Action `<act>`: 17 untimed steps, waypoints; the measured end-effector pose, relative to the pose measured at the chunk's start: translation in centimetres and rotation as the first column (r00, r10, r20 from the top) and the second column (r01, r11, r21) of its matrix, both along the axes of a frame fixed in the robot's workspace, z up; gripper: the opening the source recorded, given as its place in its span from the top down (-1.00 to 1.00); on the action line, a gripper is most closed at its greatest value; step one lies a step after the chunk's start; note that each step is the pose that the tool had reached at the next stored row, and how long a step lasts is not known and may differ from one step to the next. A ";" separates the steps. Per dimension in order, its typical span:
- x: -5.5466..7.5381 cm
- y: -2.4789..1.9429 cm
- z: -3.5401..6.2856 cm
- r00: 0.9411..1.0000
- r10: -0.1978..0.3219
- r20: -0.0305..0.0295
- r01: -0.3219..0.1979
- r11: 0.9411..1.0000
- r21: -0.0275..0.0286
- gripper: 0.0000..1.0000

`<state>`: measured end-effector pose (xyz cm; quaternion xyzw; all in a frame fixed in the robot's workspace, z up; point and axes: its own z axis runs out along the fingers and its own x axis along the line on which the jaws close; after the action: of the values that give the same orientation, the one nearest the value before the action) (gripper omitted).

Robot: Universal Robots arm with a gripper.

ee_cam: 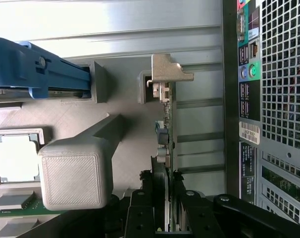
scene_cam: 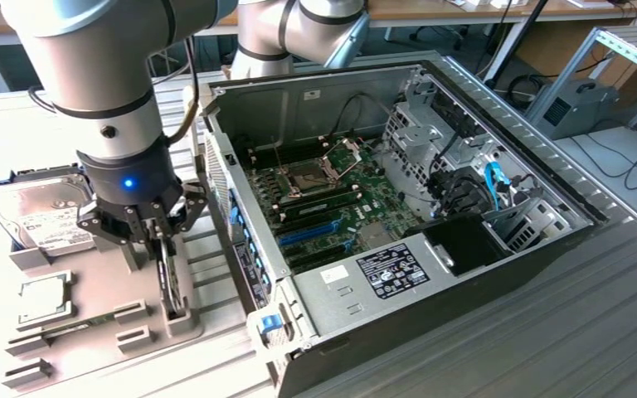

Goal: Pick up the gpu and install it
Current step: 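Pick up the gpu and move the gpu toward the slot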

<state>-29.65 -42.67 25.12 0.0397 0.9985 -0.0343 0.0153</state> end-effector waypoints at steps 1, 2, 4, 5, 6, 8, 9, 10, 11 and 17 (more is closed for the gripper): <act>0.0 0.00 0.06 1.000 0.000 0.000 0.000 1.000 0.000 0.47; 0.0 0.00 0.34 1.000 0.000 0.000 0.000 1.000 0.000 0.47; 0.0 0.00 0.48 1.000 0.000 0.000 0.000 1.000 0.000 0.47; 0.0 0.00 0.54 1.000 0.000 0.000 0.000 1.000 0.000 0.47; 0.0 0.00 0.58 1.000 0.000 0.000 0.000 1.000 0.000 0.47; 0.0 0.00 0.72 1.000 0.000 0.000 0.000 1.000 0.000 0.47; 0.0 0.00 0.90 1.000 0.000 0.000 0.000 1.000 0.000 0.47; 0.0 0.00 1.03 1.000 0.000 0.000 0.000 1.000 0.000 0.47; 0.0 0.00 1.14 1.000 0.000 0.000 0.000 1.000 0.000 0.47; 0.0 0.00 1.94 1.000 0.000 0.000 0.000 1.000 0.000 0.47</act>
<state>-29.65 -42.67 27.06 0.0397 0.9985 -0.0343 0.0152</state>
